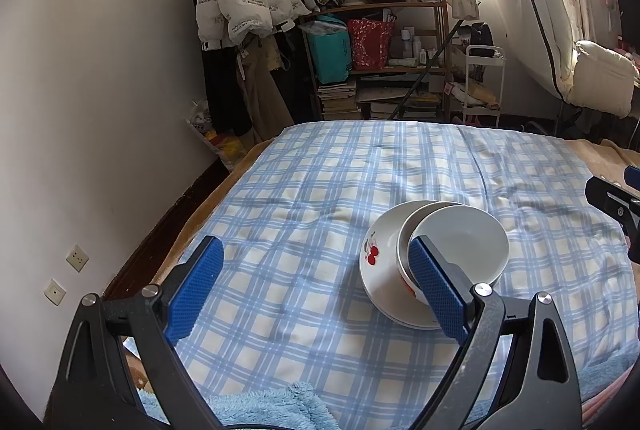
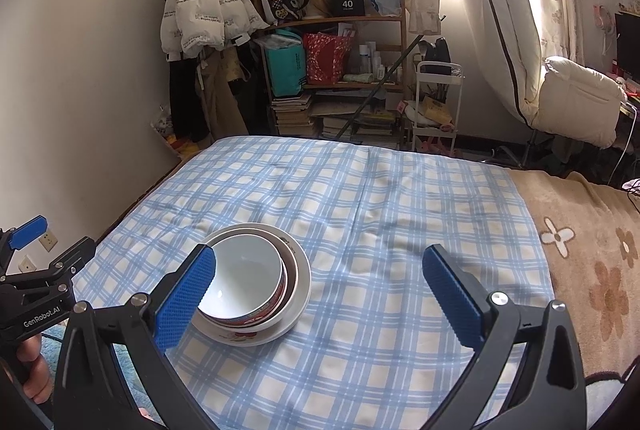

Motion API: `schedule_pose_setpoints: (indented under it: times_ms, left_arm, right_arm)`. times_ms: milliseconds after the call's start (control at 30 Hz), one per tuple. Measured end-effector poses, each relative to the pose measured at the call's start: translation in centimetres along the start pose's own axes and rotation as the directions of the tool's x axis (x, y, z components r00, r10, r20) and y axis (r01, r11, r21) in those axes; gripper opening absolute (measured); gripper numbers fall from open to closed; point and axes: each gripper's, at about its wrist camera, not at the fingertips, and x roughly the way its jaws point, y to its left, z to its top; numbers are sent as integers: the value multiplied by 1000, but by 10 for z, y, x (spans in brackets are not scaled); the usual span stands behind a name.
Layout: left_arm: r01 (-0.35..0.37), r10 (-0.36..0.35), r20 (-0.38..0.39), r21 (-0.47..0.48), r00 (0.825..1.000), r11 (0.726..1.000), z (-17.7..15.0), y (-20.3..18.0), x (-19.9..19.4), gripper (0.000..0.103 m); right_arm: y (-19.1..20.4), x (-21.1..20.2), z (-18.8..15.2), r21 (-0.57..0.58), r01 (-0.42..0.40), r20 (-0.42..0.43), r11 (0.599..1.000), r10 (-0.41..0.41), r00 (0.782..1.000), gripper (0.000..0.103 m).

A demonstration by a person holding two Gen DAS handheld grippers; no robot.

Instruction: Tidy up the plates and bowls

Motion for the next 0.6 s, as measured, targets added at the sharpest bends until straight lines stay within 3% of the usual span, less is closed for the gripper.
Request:
schedule_pose_setpoints:
  times_ms: [600]
  left_arm:
    - [-11,11,10,-8,1000,1000,0,2,-3,92]
  right_arm:
    - [0,-4,8,3,7,13,1000,-7,1000,103]
